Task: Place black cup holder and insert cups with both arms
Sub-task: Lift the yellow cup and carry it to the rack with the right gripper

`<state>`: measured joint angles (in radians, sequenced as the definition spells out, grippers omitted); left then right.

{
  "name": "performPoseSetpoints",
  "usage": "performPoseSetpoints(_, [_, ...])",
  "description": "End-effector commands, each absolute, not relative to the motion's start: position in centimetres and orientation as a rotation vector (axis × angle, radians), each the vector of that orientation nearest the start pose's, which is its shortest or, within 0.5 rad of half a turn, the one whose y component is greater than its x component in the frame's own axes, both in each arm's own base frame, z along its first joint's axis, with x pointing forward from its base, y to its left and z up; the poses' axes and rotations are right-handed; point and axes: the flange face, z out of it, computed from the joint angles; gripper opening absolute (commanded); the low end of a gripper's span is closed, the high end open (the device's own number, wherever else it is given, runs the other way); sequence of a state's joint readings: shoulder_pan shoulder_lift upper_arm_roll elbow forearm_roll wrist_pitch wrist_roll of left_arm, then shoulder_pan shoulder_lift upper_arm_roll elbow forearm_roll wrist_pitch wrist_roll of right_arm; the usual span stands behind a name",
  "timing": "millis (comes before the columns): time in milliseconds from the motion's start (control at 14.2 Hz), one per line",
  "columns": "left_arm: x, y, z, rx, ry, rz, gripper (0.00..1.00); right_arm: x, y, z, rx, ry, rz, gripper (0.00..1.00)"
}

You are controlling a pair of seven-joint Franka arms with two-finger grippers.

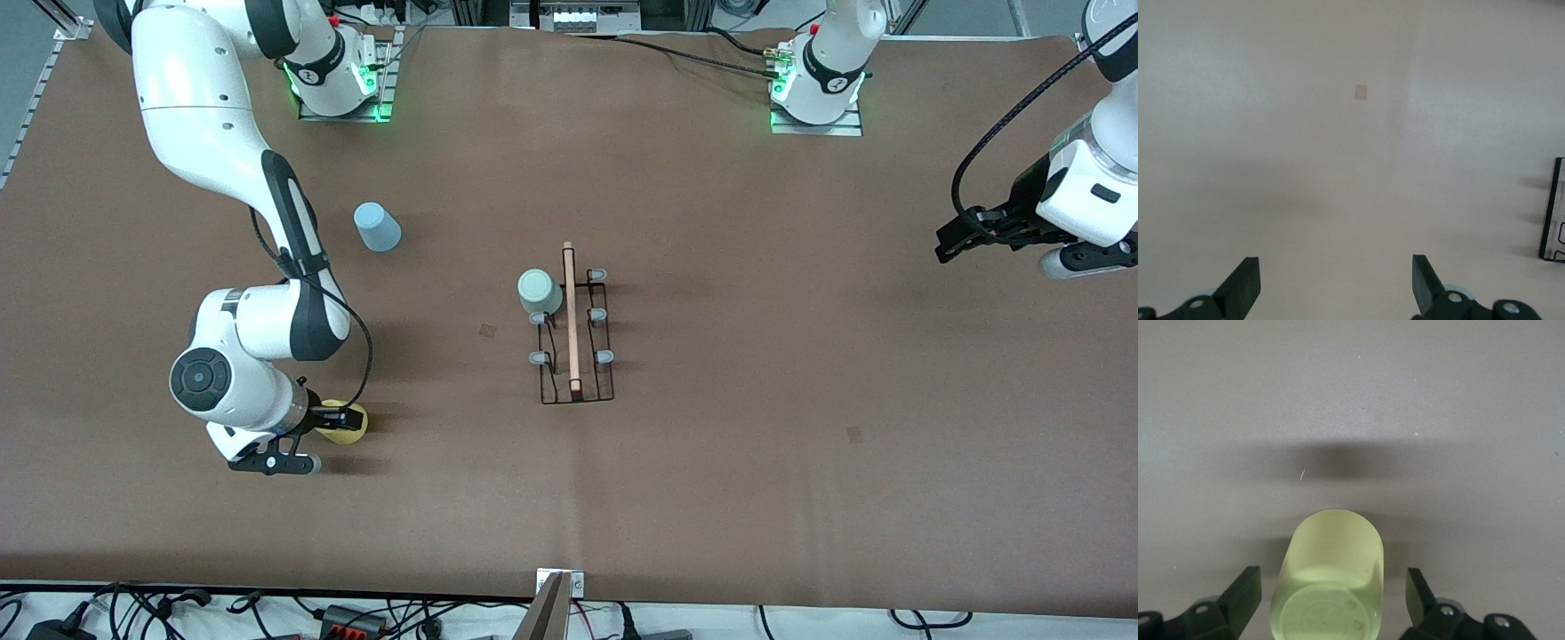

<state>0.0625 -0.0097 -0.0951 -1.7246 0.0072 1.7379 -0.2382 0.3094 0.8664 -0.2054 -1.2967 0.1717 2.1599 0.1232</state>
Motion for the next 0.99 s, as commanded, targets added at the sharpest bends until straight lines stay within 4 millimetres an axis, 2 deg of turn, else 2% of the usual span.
performPoseSetpoints(0, [56.4,-1.8,57.8,-3.087,-0.431,-0.108,1.00,74.0,11.8,23.3,-3.142,0.052,0.016,0.29])
performPoseSetpoints(70, [56.4,-1.8,57.7,-3.067,-0.419,-0.107,1.00,73.8,12.0,23.8,-3.139,0.049,0.061,0.16])
performPoseSetpoints(141, [56.3,-2.0,57.7,-3.068,-0.412,-0.102,1.00,74.1,12.3,25.4,-3.136,0.041,0.067,0.12])
performPoseSetpoints(352, [56.3,-1.9,57.8,-3.067,-0.412,-0.099,1.00,74.3,13.8,31.8,-3.134,-0.006,0.200,0.12])
performPoseSetpoints(493, [56.3,-1.8,57.8,-3.073,-0.353,-0.098,1.00,73.6,16.2,37.0,-3.118,-0.047,0.176,0.12])
performPoseSetpoints(564, [56.3,-1.5,57.8,-3.078,-0.311,-0.096,1.00,72.9,18.9,38.9,-3.112,-0.093,0.135,0.12])
performPoseSetpoints(634, [56.3,-1.4,57.8,-3.079,-0.306,-0.096,1.00,72.4,20.8,39.6,-3.112,-0.053,0.109,0.12])
performPoseSetpoints(705, [56.3,-1.4,57.8,-3.079,-0.306,-0.096,1.00,71.9,23.3,40.0,-3.111,0.018,0.082,0.12])
performPoseSetpoints(916, [56.3,-1.4,57.8,-3.079,-0.302,-0.096,1.00,69.1,33.0,41.0,-3.054,0.218,-0.033,0.12])
